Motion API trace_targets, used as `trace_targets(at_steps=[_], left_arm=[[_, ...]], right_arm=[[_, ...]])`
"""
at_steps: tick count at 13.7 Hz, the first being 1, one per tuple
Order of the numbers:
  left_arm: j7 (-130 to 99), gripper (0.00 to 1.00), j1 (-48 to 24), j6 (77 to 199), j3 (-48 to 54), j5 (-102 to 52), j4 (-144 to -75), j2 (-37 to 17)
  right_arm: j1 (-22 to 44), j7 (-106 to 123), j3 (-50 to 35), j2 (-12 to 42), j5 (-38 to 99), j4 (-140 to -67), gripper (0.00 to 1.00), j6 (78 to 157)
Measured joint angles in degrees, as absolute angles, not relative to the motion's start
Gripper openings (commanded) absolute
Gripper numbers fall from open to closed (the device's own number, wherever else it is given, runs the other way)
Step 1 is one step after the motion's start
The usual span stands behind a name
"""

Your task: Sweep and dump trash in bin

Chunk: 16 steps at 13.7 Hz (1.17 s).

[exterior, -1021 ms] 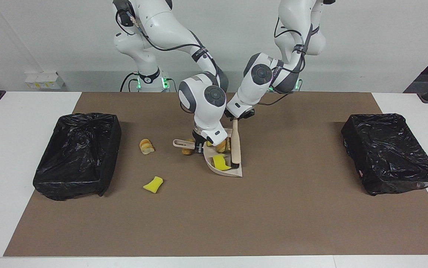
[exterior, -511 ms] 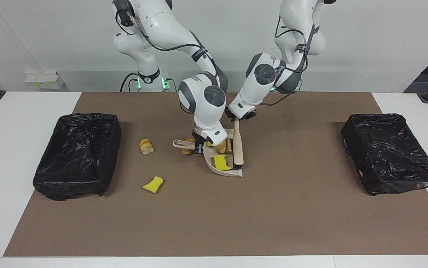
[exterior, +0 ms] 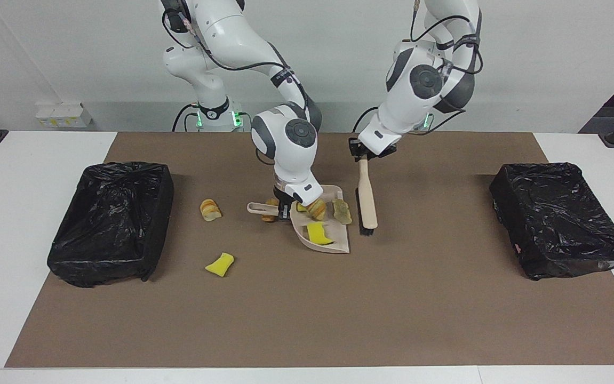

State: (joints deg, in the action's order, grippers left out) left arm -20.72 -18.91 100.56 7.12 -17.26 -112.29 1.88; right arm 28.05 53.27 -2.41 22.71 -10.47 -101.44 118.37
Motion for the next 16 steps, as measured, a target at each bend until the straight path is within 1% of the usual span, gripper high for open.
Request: trace_targets(at_steps=[3, 5, 7, 9, 11, 13, 16], left_arm=[[-18.6, 0.00, -13.4, 93.8, 6.9, -15.4, -108.8, 3.6], [-17.4, 0.00, -10.8, 93.1, 6.9, -14.3, -108.9, 3.6], [-14.2, 0.00, -7.9, 93.0, 6.9, -14.0, -110.4, 3.8], [-10.3, 0.00, -5.7, 94.7, 6.8, -13.9, -115.5, 4.9], [-9.2, 0.00, -6.1, 100.1, 7.5, -13.9, -122.8, 5.8], [-9.5, 0.00, -9.0, 104.2, 8.3, -13.9, -129.3, 6.2], [-9.9, 0.00, -13.2, 105.4, 8.6, -13.9, -134.9, 9.1]], right_arm=[[28.0, 53.3, -2.4, 22.6, -10.5, -101.6, 0.00, 118.5], [27.9, 53.3, -2.4, 22.4, -10.4, -102.1, 0.00, 119.1], [27.8, 53.3, -2.4, 22.3, -10.4, -102.5, 0.00, 119.5], [27.8, 53.3, -2.4, 22.2, -10.4, -102.5, 0.00, 119.5], [27.8, 53.4, -2.4, 22.2, -10.5, -102.6, 0.00, 119.5], [28.1, 54.0, -2.4, 22.2, -10.7, -102.6, 0.00, 119.4], [29.9, 54.3, -2.6, 21.8, -12.6, -102.5, 0.00, 117.1]])
